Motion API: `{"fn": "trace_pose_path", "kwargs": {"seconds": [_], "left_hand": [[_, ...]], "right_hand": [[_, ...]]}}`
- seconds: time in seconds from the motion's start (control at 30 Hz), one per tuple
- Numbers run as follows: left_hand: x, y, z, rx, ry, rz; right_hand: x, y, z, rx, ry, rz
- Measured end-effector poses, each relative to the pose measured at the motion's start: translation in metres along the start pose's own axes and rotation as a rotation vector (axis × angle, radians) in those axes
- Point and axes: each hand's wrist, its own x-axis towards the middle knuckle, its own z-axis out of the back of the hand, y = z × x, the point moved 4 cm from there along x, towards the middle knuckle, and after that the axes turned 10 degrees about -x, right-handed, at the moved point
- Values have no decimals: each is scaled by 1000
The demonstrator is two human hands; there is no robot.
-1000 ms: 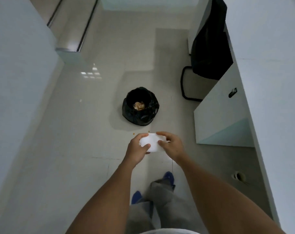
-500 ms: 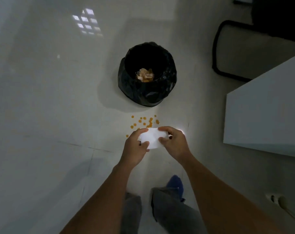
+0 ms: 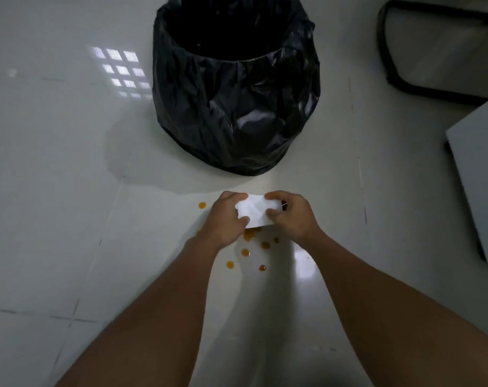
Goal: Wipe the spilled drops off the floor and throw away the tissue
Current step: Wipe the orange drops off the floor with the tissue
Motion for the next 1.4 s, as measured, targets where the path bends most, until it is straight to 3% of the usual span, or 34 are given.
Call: {"fn": "trace_pose_path", "kwargs": {"seconds": [0.2, 0.37, 0.53, 0.63, 0.73, 0.93, 1.13, 1.4], "left_hand": [[41, -14, -15, 213, 30, -63], [52, -4, -29, 367, 23, -71], [45, -8, -29, 795, -55, -261], [42, 3, -36, 878, 28, -255], [40, 16, -38, 887, 100, -219], [35, 21, -29, 883, 84, -285], [8, 75, 35, 368, -145, -296], [-37, 144, 82, 628, -117, -299]], "right_hand": [[35, -8, -4, -27, -114, -44], [50, -11, -6, -233, -92, 2], [41, -2, -11, -690, -138, 158], [40, -6, -24, -887, 0, 305], [39, -20, -41, -930, 138, 323], [27, -26, -53, -800, 49, 330], [35, -21, -53, -781, 97, 399], [20, -40, -58, -749, 16, 372]]}}
